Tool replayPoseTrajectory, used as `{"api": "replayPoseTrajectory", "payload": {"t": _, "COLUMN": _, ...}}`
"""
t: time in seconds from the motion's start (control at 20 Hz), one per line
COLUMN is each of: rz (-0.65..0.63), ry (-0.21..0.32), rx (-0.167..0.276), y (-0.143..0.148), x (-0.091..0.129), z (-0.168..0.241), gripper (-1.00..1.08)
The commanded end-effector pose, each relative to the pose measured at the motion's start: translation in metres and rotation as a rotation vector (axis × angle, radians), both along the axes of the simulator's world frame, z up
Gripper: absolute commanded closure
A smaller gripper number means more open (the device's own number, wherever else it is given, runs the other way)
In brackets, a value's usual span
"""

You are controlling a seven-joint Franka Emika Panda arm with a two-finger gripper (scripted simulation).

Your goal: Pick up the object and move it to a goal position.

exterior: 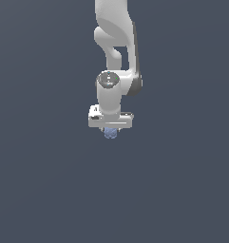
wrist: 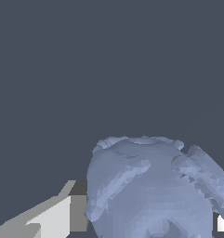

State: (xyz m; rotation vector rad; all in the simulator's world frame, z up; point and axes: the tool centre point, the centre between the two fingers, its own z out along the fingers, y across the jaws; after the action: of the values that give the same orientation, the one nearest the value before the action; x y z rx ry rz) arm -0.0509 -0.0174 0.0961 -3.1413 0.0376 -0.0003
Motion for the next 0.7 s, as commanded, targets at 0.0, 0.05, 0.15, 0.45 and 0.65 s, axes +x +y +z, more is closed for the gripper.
{"api": "replayPoseTrajectory", "payload": {"t": 0.0, "rz": 0.000, "ry": -0.001, "rx": 0.000, "y": -0.001, "x": 0.007, "z": 0.020, "gripper": 1.08}}
{"api": "replayPoseTrajectory", "payload": {"t": 0.05, "rz": 0.000, "ry": -0.001, "rx": 0.000, "y": -0.002, "x": 0.010, "z": 0.029, "gripper": 1.08}}
{"api": "replayPoseTrajectory", "payload": {"t": 0.15, "rz": 0.000, "ry": -0.001, "rx": 0.000, "y": -0.003, "x": 0.016, "z": 0.049, "gripper": 1.08}}
{"api": "replayPoseTrajectory", "payload": {"t": 0.45, "rz": 0.000, "ry": 0.000, "rx": 0.000, "y": -0.006, "x": 0.037, "z": 0.107, "gripper": 1.08}}
{"api": "replayPoseTrajectory", "payload": {"t": 0.65, "rz": 0.000, "ry": 0.000, "rx": 0.000, "y": -0.008, "x": 0.050, "z": 0.144, "gripper": 1.08}}
